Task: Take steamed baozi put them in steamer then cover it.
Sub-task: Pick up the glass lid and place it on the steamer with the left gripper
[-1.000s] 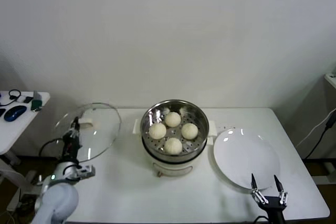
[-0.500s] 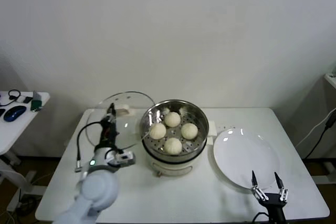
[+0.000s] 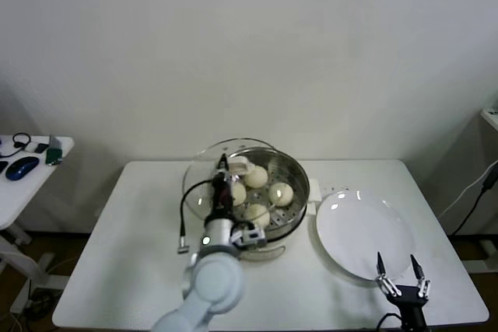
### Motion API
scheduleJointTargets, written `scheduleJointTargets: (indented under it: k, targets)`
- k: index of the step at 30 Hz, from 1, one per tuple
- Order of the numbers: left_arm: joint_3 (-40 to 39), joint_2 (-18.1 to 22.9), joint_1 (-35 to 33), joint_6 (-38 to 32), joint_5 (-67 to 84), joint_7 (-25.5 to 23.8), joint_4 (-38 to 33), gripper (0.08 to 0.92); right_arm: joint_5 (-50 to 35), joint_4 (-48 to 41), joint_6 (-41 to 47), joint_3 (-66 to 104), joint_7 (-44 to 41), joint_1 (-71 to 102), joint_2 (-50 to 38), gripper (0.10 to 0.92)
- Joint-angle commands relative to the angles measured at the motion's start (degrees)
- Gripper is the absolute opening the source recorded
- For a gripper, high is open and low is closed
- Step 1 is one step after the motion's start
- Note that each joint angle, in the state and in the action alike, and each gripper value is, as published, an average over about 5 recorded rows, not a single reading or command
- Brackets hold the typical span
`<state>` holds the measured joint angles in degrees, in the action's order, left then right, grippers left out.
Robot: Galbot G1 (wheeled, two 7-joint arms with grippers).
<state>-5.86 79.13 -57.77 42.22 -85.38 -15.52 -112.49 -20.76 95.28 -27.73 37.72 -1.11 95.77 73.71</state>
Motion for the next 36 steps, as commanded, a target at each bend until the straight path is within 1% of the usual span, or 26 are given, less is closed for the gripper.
scheduleJointTargets:
  k: [1, 7, 14, 29, 36]
  targets:
    - [-5.72, 8.99, 3.72, 2.78, -5.98, -1.59, 8.15, 0.137, -0.44, -0.77, -0.61, 0.17, 0.07, -0.16, -0.13, 0.823]
    - [-5.99, 9.38, 4.17, 2.78, -5.20, 0.39, 11.77, 0.137, -0.54, -0.89, -0.81, 0.25, 0.06, -0.15, 0.03, 0.823]
    - [-5.61, 8.54, 5.16, 2.67, -3.48, 2.65, 14.79, 0.137, -0.82, -1.20, -1.33, 0.20, 0.08, -0.13, 0.15, 0.823]
    - [-3.53, 7.20, 4.01, 1.84, -3.67, 4.76, 15.80, 0.137, -0.79, -1.51, -1.54, 0.52, 0.16, -0.15, 0.39, 0.823]
    - [-2.91, 6.66, 3.20, 1.55, -3.44, 5.60, 15.13, 0.137, -0.75, -1.43, -1.72, 0.63, 0.16, 0.09, 0.50, 0.823]
